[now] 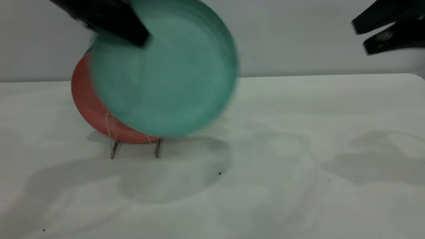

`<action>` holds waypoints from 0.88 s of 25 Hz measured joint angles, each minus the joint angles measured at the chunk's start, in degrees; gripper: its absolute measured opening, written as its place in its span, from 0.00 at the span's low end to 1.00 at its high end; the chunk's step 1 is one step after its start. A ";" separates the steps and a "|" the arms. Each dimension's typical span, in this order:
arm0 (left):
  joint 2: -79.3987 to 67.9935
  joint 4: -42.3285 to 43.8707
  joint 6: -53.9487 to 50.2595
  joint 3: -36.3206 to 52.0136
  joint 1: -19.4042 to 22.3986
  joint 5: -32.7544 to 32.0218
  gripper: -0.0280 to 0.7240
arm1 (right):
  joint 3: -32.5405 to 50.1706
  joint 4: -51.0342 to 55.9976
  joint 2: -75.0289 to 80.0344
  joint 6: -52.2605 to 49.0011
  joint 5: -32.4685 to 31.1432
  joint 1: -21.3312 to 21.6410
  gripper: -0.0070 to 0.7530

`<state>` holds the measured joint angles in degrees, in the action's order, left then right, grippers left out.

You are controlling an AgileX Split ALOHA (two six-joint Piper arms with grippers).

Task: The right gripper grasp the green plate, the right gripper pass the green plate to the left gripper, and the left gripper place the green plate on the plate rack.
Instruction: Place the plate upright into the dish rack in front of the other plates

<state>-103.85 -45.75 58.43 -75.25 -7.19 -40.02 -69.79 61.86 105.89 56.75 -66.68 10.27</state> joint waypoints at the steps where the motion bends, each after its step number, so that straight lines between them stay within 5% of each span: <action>1: 1.36 0.37 2.90 0.00 1.75 -0.89 0.20 | 0.00 -2.57 -1.77 -1.72 -0.27 -0.32 0.65; 10: 5.53 0.98 30.72 0.00 11.01 -2.24 0.20 | 10.94 -13.51 -23.23 -11.90 -1.47 -4.10 0.60; 22: 4.01 -1.26 61.40 0.00 10.09 3.55 0.20 | 31.54 -25.69 -53.94 -22.05 -1.12 -4.57 0.60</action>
<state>-99.83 -47.02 119.84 -75.25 2.90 -36.47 -38.25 36.18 51.95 34.69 -67.80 5.70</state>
